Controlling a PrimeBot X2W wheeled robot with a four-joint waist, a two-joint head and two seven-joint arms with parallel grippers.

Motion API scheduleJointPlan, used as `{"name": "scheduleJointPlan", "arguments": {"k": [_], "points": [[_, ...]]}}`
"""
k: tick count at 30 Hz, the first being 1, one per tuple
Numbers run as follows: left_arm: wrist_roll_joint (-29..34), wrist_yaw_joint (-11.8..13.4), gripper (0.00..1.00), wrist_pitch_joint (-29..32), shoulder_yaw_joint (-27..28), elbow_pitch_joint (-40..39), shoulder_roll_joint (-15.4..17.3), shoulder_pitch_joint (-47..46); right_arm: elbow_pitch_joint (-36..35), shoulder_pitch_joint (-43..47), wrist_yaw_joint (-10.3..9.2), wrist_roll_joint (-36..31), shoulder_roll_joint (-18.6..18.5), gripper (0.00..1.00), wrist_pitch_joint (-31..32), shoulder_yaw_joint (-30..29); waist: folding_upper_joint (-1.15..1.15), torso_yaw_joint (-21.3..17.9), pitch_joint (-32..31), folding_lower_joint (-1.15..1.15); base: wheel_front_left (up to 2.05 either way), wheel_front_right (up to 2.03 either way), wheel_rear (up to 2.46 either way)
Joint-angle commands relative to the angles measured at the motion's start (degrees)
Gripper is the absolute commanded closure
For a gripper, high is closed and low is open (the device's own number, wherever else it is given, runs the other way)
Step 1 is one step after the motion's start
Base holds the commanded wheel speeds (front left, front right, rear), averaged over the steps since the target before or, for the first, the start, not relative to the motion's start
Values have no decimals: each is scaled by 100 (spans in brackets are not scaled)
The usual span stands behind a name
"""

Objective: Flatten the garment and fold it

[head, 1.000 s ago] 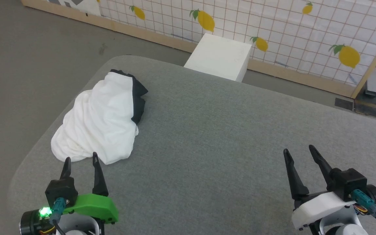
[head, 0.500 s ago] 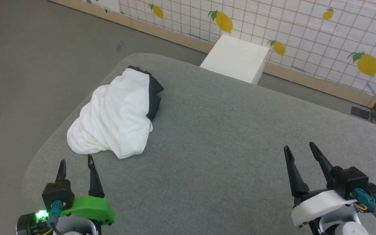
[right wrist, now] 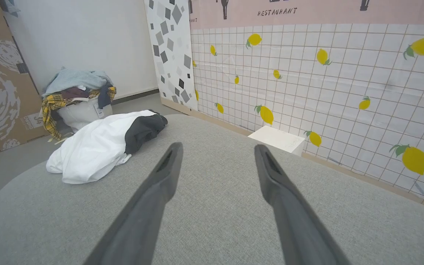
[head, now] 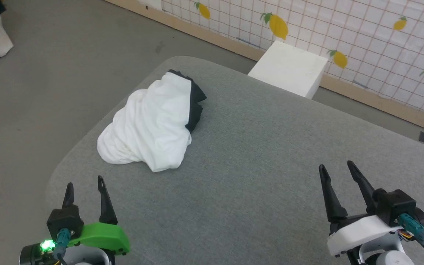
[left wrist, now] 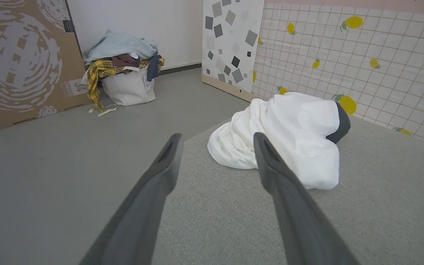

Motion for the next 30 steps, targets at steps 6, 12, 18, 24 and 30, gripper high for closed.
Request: {"name": "scheduleJointPlan", "arguments": {"k": [6,12,18,24,30], "points": [[-127,121,0,-132,-32,77,93,102,74,-112,-10,100,8,0,-107,13,0,226,-1,0,0,0,0],[-280,198,0,-199,-10,86,105,60,97,-155,-11,173,8,0,-150,32,0,311,69,0,0,0,0],[-515,-63,0,-66,21,215,193,-637,-35,-360,-11,53,8,0,-50,88,0,-18,540,0,0,0,0],[-822,-311,0,631,101,822,395,-1999,-179,-703,-11,-150,8,0,84,286,0,-642,1369,0,0,0,0],[-1564,-607,0,1293,554,1532,625,-3287,-404,-1200,-11,-375,8,0,166,388,0,-1377,2419,0,0,0,0]]}}
